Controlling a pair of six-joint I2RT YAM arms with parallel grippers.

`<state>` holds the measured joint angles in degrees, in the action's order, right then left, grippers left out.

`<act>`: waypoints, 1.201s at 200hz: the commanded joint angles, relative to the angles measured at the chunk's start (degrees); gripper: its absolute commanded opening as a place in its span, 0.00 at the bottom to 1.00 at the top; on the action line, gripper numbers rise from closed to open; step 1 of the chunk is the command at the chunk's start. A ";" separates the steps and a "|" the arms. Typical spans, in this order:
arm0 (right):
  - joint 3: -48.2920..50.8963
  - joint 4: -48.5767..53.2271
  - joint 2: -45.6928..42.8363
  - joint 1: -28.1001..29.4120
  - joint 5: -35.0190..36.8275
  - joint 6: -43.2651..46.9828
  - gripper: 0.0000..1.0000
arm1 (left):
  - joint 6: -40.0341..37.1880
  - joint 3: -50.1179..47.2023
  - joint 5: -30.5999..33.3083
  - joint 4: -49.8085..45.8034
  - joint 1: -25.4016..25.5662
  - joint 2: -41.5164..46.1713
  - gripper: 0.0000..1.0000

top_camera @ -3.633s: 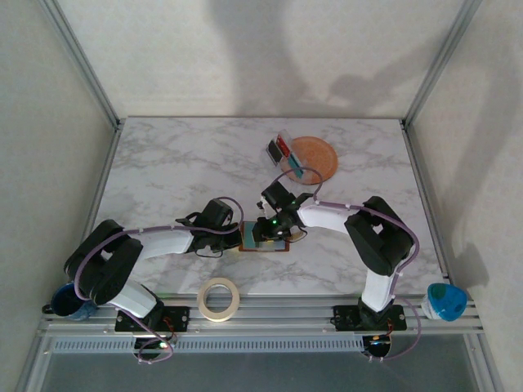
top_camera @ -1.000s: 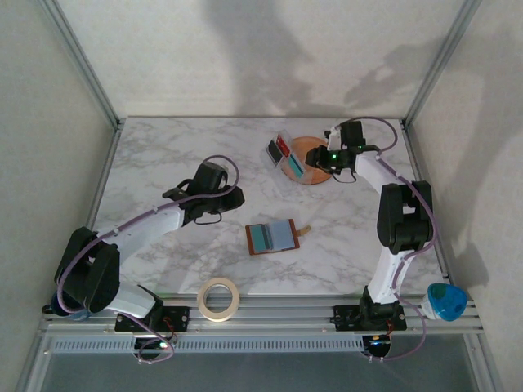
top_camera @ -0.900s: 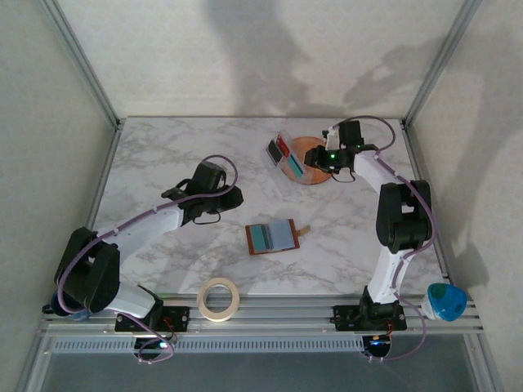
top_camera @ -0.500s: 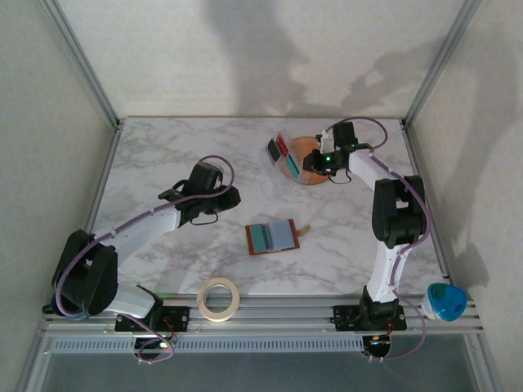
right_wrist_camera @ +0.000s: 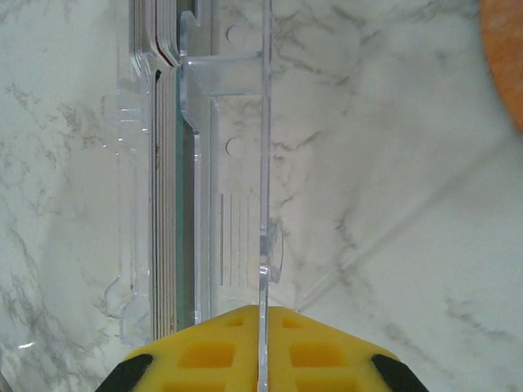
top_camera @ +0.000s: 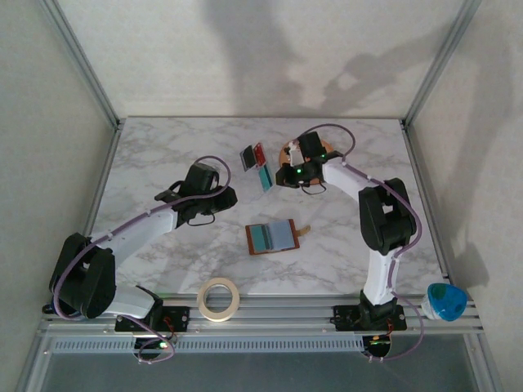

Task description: Put the credit cards into the card holder

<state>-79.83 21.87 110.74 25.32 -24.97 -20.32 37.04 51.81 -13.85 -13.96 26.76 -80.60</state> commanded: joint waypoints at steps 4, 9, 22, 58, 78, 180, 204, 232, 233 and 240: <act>2.29 0.94 -2.36 3.14 9.57 -5.65 0.08 | -0.74 -0.81 -0.03 0.24 -0.49 0.74 0.36; 2.60 0.90 -2.65 3.65 11.50 -6.34 0.07 | -0.65 -1.13 -0.04 0.57 -0.54 0.76 0.36; 3.36 1.02 -3.90 5.29 17.03 -7.42 0.05 | -0.73 -1.04 -0.11 0.53 -0.57 0.27 0.36; 5.39 -1.94 -6.04 7.58 18.66 -10.28 0.11 | -0.74 -1.46 0.06 1.32 -0.66 0.11 0.36; 5.46 -3.67 -5.72 7.86 15.27 -11.18 0.18 | -0.95 0.28 -1.25 1.65 -0.84 -1.60 0.36; 12.52 -1.36 -20.47 1.04 10.58 -8.48 0.42 | -3.99 27.92 13.47 -4.96 0.78 -22.37 0.62; 16.22 0.19 -24.50 -2.10 10.46 -5.98 0.48 | -4.79 36.06 14.47 -6.26 1.58 -28.92 0.63; 19.56 0.37 -26.45 -4.92 9.10 -5.22 0.50 | -2.91 42.68 11.62 -6.41 2.17 -34.97 0.65; 19.64 0.37 -26.45 -5.01 8.95 -5.20 0.50 | -2.83 42.90 11.59 -6.38 2.16 -35.06 0.65; 20.00 0.22 -26.37 -5.48 8.30 -5.31 0.51 | -2.47 43.82 11.64 -6.23 2.45 -36.17 0.66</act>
<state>-61.89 20.69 85.06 21.23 -14.11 -27.42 33.85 91.50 -3.14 -17.41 28.27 -113.12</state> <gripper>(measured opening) 0.500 0.645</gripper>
